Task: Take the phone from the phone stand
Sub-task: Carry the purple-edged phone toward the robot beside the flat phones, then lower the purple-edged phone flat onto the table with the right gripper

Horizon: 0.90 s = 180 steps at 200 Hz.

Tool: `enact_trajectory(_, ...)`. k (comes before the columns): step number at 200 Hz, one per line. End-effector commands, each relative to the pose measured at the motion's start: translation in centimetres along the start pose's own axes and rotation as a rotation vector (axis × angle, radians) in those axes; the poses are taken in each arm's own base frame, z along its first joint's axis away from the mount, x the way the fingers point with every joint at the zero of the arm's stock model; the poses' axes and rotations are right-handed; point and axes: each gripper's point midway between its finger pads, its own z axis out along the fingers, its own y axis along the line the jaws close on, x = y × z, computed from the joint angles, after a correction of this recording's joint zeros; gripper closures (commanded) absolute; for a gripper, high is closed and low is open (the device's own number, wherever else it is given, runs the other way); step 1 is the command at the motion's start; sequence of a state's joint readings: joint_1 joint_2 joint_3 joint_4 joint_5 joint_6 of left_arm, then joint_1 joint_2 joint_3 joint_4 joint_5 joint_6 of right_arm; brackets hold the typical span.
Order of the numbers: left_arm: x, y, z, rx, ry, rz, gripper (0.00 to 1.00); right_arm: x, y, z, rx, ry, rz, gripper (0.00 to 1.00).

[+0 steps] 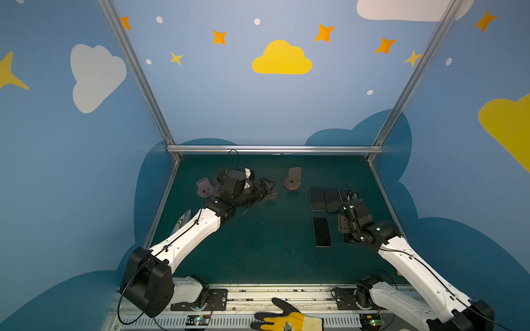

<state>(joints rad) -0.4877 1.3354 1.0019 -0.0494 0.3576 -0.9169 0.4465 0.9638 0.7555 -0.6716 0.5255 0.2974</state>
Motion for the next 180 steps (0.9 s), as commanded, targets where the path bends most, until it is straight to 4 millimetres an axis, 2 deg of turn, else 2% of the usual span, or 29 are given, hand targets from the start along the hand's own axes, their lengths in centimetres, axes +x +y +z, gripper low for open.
enact_trajectory(1,-0.2,-1.0,-0.1,0.024,-0.001,0.009,0.0,-0.9,0.5,0.8,-0.033,-0.014,0.057,0.4)
enact_trajectory(92,0.2,0.2,1.0,-0.004,0.024,-0.022,0.0,0.2,0.3,5.5,-0.063,0.109,0.123,0.4)
enact_trajectory(180,0.2,0.2,0.8,-0.024,0.013,0.006,0.0,2.3,1.2,7.6,-0.102,0.294,0.146,0.41)
